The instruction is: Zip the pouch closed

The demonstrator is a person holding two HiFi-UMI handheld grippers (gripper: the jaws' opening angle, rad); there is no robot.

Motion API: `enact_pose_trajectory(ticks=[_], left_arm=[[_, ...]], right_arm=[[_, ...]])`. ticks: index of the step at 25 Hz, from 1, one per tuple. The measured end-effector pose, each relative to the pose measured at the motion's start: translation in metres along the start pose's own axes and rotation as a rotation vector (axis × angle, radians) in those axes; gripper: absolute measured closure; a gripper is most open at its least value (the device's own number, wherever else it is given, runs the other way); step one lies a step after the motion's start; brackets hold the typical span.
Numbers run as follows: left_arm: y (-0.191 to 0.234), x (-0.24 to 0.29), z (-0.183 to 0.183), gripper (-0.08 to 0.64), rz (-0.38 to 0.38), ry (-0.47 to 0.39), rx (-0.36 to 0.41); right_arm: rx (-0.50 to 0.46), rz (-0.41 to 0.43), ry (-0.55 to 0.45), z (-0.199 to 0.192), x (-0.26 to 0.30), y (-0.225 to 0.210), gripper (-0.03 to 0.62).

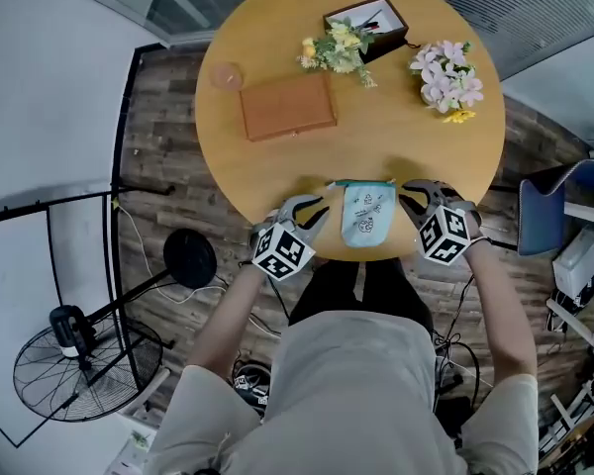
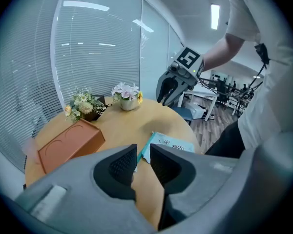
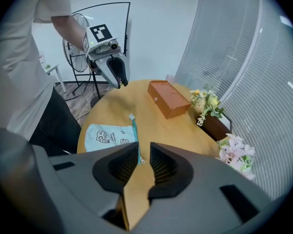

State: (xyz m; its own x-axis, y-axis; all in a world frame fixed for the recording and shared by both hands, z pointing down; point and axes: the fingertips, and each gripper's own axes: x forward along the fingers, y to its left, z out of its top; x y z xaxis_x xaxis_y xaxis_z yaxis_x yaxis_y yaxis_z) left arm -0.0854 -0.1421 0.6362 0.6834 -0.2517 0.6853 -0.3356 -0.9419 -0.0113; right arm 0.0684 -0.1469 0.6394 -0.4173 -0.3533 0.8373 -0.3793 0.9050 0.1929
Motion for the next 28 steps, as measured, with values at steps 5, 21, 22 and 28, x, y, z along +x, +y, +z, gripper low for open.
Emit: enact_pose_trajectory(ticks=[5, 21, 22, 28], left_arm=[[0.006, -0.029, 0.023, 0.474, 0.043, -0.054, -0.064], [-0.007, -0.078, 0.092, 0.474, 0.132, -0.210, -0.225], [-0.010, -0.083, 0.097, 0.474, 0.144, -0.226, -0.243], [-0.032, -0.100, 0.110, 0.474, 0.221, -0.276, -0.336]], right_arm=[[0.140, -0.093, -0.050, 0.019, -0.039, -0.006, 0.518], [0.614, -0.255, -0.351, 0.037, -0.143, -0.002, 0.522], [0.619, -0.265, -0.365, 0.036, -0.150, 0.000, 0.522], [0.679, -0.265, -0.474, 0.029, -0.184, 0.013, 0.522]])
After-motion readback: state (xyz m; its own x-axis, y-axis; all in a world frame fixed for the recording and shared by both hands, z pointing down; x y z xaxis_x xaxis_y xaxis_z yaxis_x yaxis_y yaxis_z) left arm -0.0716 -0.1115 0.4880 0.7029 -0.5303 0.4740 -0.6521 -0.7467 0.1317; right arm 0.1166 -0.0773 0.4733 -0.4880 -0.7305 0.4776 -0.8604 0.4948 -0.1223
